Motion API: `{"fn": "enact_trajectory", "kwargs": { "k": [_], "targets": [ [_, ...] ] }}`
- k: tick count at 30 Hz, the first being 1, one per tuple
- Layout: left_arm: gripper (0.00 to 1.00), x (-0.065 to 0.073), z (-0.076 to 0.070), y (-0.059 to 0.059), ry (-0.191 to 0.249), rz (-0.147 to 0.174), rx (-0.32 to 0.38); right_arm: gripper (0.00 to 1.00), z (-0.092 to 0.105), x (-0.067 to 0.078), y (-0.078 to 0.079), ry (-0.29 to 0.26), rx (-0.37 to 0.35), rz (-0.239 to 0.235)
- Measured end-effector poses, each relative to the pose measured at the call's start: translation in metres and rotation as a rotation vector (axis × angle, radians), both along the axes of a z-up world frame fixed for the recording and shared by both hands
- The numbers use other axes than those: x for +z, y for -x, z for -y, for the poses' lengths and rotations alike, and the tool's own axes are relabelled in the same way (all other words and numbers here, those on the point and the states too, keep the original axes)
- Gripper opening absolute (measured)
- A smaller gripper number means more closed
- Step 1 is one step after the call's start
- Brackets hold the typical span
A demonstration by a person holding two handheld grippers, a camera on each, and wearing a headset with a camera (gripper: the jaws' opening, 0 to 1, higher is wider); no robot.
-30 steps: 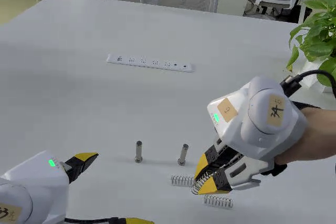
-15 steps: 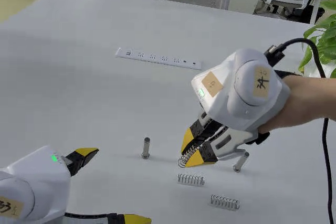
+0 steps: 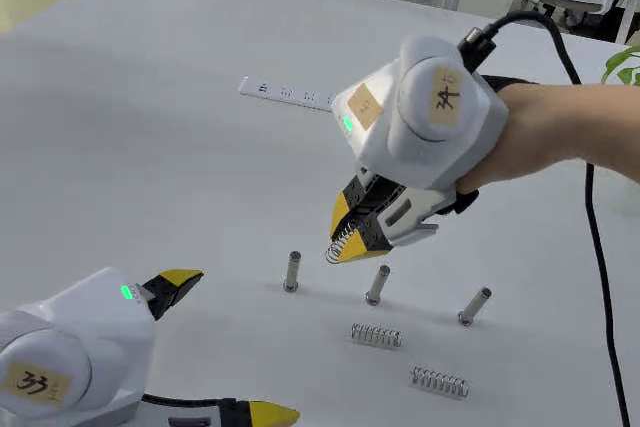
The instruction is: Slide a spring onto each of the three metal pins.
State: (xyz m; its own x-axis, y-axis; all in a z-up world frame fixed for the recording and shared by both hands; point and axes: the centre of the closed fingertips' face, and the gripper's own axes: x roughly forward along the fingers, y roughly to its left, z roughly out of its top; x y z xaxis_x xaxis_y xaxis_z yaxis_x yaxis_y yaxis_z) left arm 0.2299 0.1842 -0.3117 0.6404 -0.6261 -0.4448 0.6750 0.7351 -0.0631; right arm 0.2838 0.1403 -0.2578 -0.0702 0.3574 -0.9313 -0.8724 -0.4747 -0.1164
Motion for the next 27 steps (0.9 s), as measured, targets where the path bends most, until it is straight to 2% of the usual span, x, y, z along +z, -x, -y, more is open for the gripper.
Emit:
{"fn": "enact_trajectory", "kwargs": {
  "k": [14,19,27],
  "targets": [
    [0.96,-0.001,0.001,-0.001,0.000,0.006,0.005,0.07,-0.017,-0.009,-0.021,0.062,0.024,0.016],
    [0.95,-0.001,0.000,-0.001,-0.006,0.010,0.007,0.07,-0.024,-0.015,-0.021,0.079,0.025,-0.001],
    [0.95,-0.002,0.000,0.000,-0.009,0.012,0.000,0.07,-0.026,-0.027,-0.021,0.132,0.040,0.004]
  ]
}}
